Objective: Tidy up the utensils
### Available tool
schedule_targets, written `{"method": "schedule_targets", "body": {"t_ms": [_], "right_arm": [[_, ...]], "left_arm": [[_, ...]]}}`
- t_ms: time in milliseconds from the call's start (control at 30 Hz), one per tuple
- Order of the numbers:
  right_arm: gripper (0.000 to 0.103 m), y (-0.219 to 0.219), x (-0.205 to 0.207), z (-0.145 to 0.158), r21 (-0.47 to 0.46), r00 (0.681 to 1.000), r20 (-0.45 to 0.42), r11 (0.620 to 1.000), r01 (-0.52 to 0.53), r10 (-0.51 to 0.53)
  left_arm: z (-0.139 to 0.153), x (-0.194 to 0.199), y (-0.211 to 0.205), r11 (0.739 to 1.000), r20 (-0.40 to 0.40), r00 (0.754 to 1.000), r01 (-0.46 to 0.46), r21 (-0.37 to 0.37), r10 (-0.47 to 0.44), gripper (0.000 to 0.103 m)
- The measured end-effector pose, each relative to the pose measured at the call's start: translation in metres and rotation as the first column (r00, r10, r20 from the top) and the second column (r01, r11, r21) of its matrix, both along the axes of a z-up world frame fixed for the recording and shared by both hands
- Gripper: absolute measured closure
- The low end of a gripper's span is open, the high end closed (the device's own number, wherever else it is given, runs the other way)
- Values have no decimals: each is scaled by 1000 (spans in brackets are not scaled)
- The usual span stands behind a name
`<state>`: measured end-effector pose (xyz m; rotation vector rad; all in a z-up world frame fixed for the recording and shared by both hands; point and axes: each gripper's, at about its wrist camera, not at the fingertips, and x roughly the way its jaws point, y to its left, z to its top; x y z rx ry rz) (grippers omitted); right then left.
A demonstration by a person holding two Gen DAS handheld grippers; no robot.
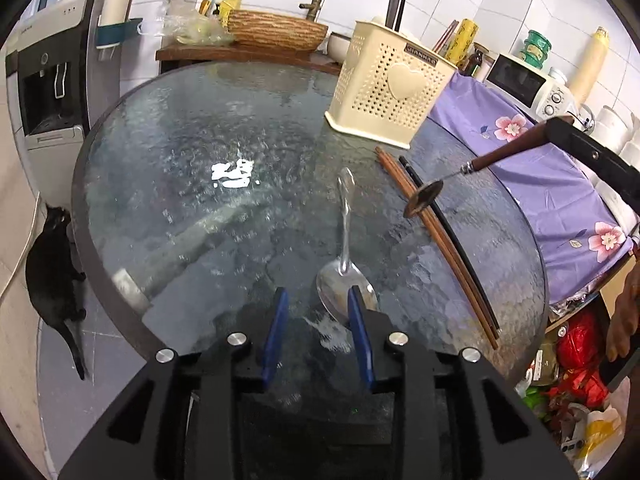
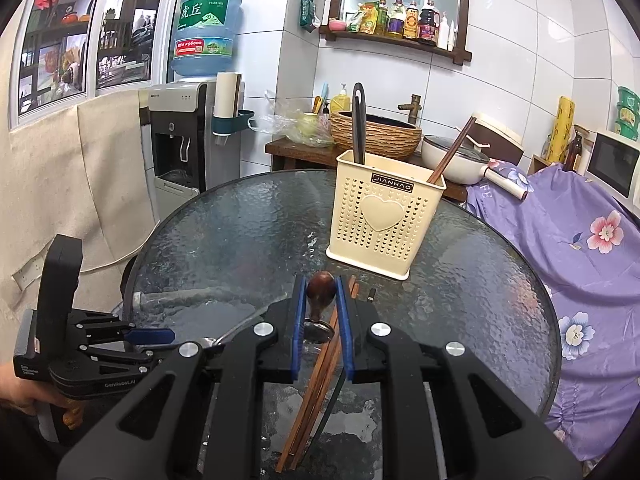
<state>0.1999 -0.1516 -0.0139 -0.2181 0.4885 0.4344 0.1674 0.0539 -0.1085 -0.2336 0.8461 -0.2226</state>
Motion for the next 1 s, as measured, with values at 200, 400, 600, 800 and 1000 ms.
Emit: {"method": "schedule_targets", "body": {"t_ms": [200,400,600,800,1000], "right_arm": [[87,2,-1,0,-2,1000,-2,1000,0,0],[87,2,-1,0,-4,1000,-1,1000,-1,1],[87,2,-1,0,-5,1000,0,1000,-1,1],[87,1,-1,0,-6,1000,1,1000,-1,1],[87,1,-2,1,-7,1000,3,1000,-1,1]], "left_arm": [[2,-3,-5,998,-59,998,2,-56,-5,73],[1,-2,0,986,-159,987,-28,-165,2,73],[11,-5,1,986,-132,991,-43,-161,21,75],[17,-10,-6,993,-118,993,-32,-115,18,75],[10,-10,-18,994,-154,988,-19,-104,3,75]]}}
